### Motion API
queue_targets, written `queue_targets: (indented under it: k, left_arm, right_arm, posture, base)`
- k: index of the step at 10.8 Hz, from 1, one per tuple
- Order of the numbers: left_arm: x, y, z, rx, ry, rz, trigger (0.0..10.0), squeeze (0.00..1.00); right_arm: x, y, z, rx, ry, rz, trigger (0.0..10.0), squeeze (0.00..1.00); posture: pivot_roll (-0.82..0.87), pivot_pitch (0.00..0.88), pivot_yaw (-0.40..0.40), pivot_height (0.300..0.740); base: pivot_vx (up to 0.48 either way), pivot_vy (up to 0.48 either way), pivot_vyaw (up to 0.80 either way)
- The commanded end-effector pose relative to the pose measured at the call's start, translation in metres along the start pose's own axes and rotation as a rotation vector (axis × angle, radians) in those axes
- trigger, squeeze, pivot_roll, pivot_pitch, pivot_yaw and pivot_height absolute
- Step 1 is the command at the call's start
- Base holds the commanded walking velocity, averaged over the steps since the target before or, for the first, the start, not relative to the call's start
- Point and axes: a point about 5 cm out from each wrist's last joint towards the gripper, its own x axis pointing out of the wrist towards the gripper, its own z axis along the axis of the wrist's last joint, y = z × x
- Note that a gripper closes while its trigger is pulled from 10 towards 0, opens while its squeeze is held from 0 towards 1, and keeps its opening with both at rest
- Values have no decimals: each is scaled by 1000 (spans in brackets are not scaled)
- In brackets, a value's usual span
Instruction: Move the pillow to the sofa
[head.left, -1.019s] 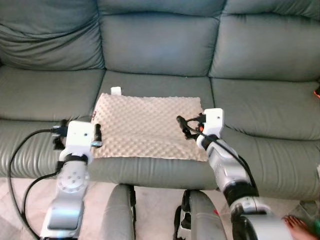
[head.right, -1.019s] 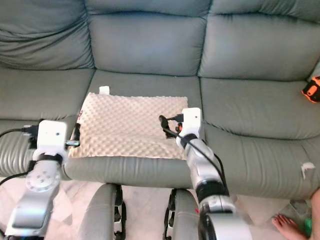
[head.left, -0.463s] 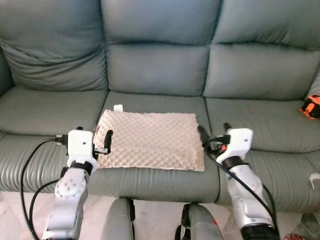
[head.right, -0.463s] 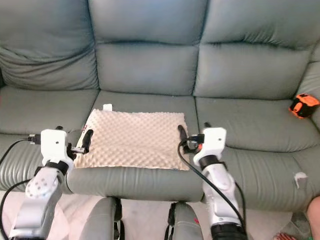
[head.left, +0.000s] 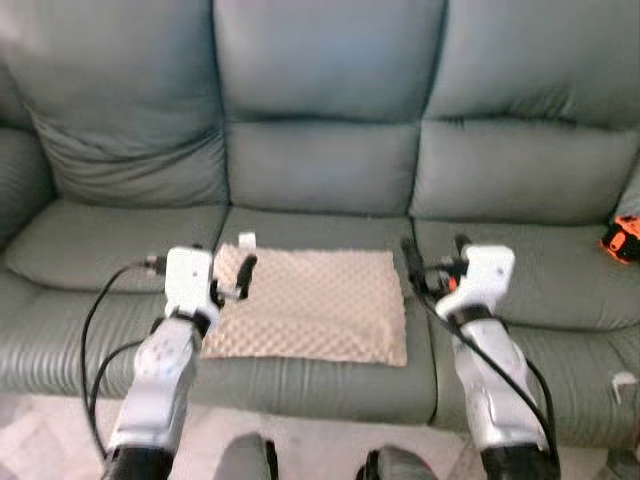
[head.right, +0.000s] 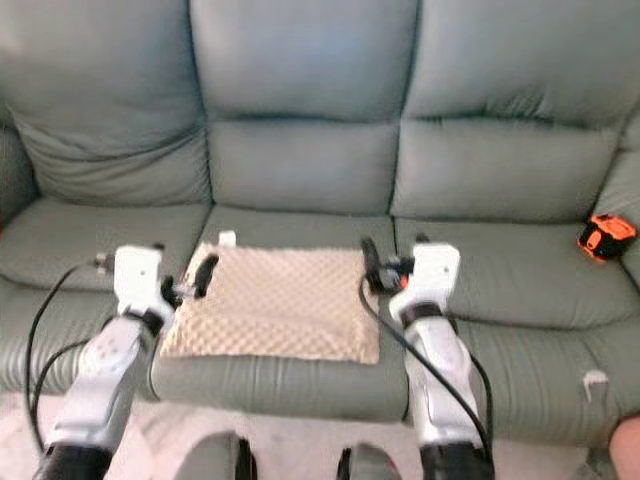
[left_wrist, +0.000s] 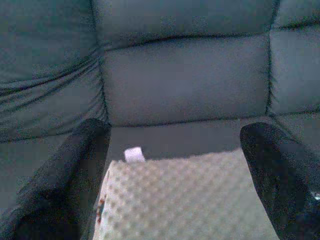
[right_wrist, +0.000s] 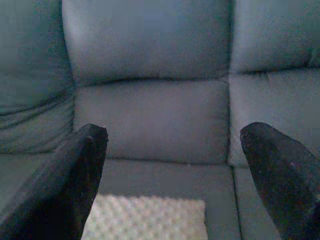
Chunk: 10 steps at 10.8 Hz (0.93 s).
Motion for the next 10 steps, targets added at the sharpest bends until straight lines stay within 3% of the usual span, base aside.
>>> queue_targets:
  k: [1, 5, 6, 8, 10]
  left_arm:
    - [3, -3, -2, -11, 4, -1, 10000, 0]
    - [10, -13, -13, -16, 44, 40, 10000, 0]
    - [11, -15, -16, -16, 60, 79, 10000, 0]
    - [10, -10, -29, -7, 114, 151, 10000, 0]
    - [16, -18, -22, -22, 76, 109, 10000, 0]
  right_arm:
    - [4, 4, -1, 5, 13, 13, 10000, 0]
    - [11, -5, -6, -21, 48, -50, 10000, 0]
    - [16, 1, -5, -73, 46, 7, 10000, 0]
    - [24, 14, 1, -70, 15, 64, 10000, 0]
    - [26, 15, 0, -66, 26, 87, 10000, 0]
  posture:
    - [11, 0, 27, 740]
    - [4, 0, 14, 740]
    - [0, 0, 19, 740]
    - [-17, 0, 24, 740]
    - [-13, 0, 11, 740]
  base:
    - [0, 0, 0]
    - [0, 0, 0]
    - [0, 0, 788]
    - [0, 0, 788]
    - [0, 0, 788]
